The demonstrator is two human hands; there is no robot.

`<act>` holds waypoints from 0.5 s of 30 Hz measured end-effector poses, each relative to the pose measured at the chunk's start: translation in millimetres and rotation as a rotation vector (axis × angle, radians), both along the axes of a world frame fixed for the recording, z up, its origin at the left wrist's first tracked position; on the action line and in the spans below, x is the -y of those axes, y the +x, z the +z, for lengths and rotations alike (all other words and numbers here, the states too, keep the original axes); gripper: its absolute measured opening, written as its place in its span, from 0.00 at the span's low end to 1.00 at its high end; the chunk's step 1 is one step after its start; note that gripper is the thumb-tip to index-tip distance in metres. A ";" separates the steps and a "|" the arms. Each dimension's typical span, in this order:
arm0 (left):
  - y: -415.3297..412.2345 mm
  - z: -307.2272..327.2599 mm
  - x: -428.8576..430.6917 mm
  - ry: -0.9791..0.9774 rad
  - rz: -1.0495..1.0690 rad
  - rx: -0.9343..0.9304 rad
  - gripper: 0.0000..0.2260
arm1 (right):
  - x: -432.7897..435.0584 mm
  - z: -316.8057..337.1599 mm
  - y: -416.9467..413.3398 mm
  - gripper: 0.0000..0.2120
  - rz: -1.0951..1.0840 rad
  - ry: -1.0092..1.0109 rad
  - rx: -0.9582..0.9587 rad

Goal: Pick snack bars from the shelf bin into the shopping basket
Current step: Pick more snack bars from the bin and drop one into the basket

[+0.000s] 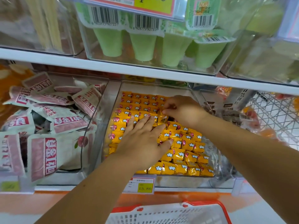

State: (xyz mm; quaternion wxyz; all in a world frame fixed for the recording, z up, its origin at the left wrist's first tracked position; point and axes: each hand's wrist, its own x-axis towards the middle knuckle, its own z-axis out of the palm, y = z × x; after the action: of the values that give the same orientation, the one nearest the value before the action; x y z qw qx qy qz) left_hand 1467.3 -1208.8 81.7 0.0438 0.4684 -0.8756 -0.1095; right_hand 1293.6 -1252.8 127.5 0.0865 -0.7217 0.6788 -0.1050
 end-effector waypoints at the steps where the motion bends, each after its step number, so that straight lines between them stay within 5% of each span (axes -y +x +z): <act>1: 0.5 2.0 -0.9 0.015 0.006 -0.042 0.28 | -5.3 0.9 -2.0 0.05 0.000 -0.063 0.038; 6: 9.0 19.4 -21.6 0.082 0.208 -0.485 0.29 | -70.9 11.9 -4.4 0.05 0.046 -0.395 0.288; 9: 14.8 24.5 -48.5 0.118 0.195 -0.558 0.30 | -126.4 14.4 -0.4 0.10 -0.010 -0.447 0.634; 15: 28.5 36.5 -112.7 0.514 0.332 -1.123 0.07 | -212.5 14.5 11.0 0.07 -0.154 -0.301 1.200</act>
State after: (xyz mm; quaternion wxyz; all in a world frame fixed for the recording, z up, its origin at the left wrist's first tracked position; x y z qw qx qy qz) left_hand 1495.8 -1096.1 118.2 0.3986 0.4647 -0.5806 -0.5367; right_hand 1304.6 -1040.3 142.1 0.3423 -0.4900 0.5397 -0.5928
